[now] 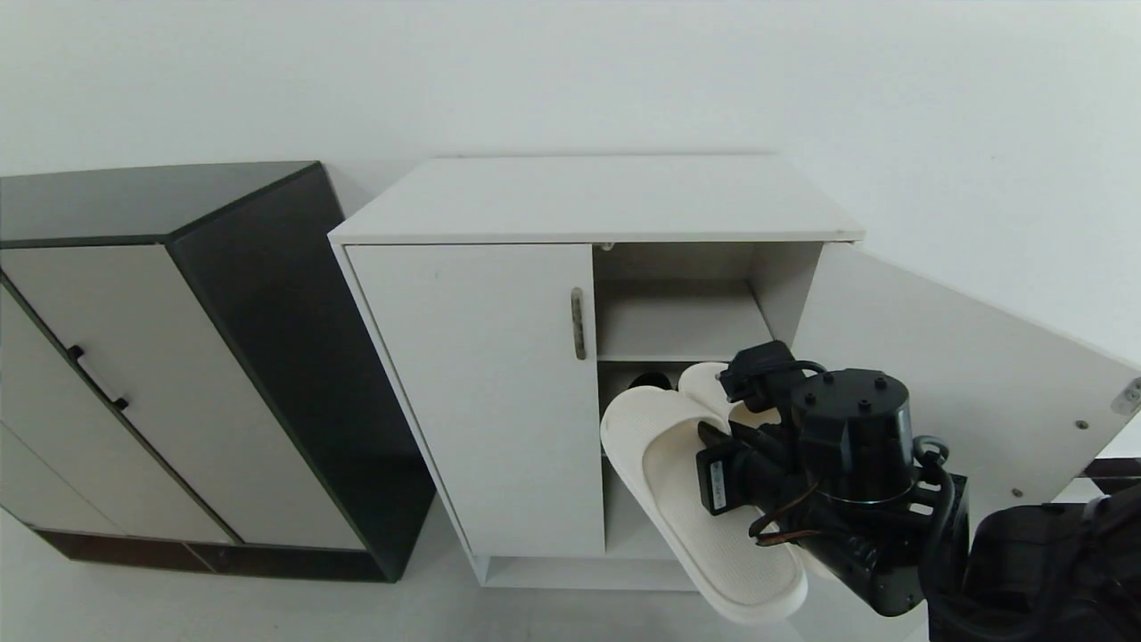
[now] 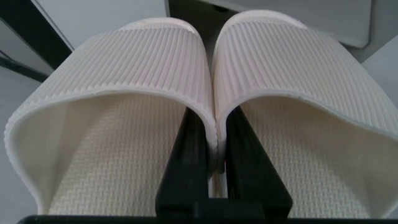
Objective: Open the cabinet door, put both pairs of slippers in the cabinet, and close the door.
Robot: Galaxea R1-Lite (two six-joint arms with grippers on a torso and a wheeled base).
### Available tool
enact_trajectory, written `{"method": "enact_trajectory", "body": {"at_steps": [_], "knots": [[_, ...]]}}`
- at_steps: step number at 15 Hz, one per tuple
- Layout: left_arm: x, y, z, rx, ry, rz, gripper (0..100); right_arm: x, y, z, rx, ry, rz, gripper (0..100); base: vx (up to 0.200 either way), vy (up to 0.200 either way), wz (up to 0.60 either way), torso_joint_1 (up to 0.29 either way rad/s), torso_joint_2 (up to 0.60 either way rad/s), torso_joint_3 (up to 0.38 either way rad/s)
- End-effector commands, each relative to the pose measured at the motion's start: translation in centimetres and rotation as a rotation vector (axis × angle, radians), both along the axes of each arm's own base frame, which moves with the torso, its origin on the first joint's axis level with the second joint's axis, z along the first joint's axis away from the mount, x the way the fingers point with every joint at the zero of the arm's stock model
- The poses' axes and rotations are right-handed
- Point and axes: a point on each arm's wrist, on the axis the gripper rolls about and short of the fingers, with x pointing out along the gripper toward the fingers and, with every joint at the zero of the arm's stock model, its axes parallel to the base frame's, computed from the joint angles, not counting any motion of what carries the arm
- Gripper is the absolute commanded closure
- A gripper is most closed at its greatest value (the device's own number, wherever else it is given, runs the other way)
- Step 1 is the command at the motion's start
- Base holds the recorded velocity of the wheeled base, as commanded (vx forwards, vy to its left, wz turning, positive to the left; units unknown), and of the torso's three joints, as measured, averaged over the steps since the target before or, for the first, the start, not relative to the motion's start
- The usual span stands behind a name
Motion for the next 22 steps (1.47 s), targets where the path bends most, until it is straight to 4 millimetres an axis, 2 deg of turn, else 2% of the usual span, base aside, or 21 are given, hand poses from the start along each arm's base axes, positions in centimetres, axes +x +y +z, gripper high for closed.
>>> {"method": "enact_trajectory", "body": {"at_steps": [1, 14, 22], "knots": [[0.00, 0.00, 0.00, 0.000, 0.000, 0.001, 100, 0.02, 0.03, -0.05, -0.001, 0.001, 0.000, 100, 0.000, 0.000, 0.00, -0.168, 0.49, 0.315], [0.00, 0.00, 0.00, 0.000, 0.000, 0.001, 100, -0.09, -0.02, -0.32, -0.009, 0.008, 0.003, 100, 0.000, 0.000, 0.00, -0.090, 0.45, 0.357], [0.00, 0.00, 0.00, 0.000, 0.000, 0.001, 100, -0.12, 0.02, -0.26, -0.012, -0.012, 0.010, 100, 0.000, 0.000, 0.00, -0.001, 0.05, 0.043]]}}
